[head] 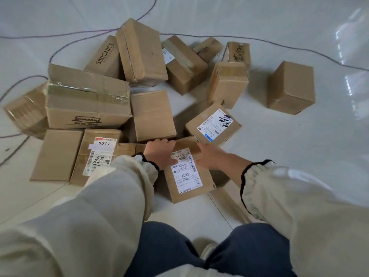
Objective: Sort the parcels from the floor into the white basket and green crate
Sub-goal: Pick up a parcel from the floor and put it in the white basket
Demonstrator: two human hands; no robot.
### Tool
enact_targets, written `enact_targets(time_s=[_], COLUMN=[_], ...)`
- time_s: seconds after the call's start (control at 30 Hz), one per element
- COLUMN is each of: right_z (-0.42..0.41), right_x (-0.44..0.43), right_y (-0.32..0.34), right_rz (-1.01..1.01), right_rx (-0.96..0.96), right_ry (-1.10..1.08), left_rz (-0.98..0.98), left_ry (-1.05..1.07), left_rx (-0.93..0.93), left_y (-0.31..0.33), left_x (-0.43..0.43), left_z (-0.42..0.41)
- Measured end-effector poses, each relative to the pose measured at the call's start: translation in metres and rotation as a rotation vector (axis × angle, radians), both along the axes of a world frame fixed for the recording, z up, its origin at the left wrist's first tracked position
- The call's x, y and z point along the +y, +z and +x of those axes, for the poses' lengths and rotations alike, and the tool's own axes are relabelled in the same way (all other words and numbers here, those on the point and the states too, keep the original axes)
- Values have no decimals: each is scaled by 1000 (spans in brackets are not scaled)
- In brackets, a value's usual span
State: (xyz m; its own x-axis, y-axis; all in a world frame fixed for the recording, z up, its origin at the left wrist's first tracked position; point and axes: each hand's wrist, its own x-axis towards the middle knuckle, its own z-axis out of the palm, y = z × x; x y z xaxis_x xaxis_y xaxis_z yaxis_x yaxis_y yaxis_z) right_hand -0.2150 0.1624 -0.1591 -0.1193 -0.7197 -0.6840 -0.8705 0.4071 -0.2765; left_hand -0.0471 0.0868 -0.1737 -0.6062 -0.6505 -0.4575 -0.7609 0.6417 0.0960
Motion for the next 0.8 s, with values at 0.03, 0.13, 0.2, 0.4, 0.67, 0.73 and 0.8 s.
enact_targets(time_s=[0.03,0.13,0.2,0.4,0.67,0.73,0.8], right_z=[1,3,3,4,-5,-10,-14], right_x=[0,1,0,-1,-3,-6,-7], right_y=[-1,-5,-7,-15,-24,-25,-23], right_rz=[10,40,44,49,115,171,202], right_rx=[1,-22,-38,-100,-208,-240,-290], right_ry=[-4,-15,-28,-90,-375,-438,-515], left_rz=[-9,-21,-37,-146,-270,-245,-221], left_ry=[-6,-23,-35,-146,56,95,128], left_rx=[-26,-116,-191,-397,-256,-255,-237], left_y=[0,1,3,1,-13,-14,-14], left_x=[0,5,8,9,7,5,4], left_z=[-1,-6,-8,9,15,12,10])
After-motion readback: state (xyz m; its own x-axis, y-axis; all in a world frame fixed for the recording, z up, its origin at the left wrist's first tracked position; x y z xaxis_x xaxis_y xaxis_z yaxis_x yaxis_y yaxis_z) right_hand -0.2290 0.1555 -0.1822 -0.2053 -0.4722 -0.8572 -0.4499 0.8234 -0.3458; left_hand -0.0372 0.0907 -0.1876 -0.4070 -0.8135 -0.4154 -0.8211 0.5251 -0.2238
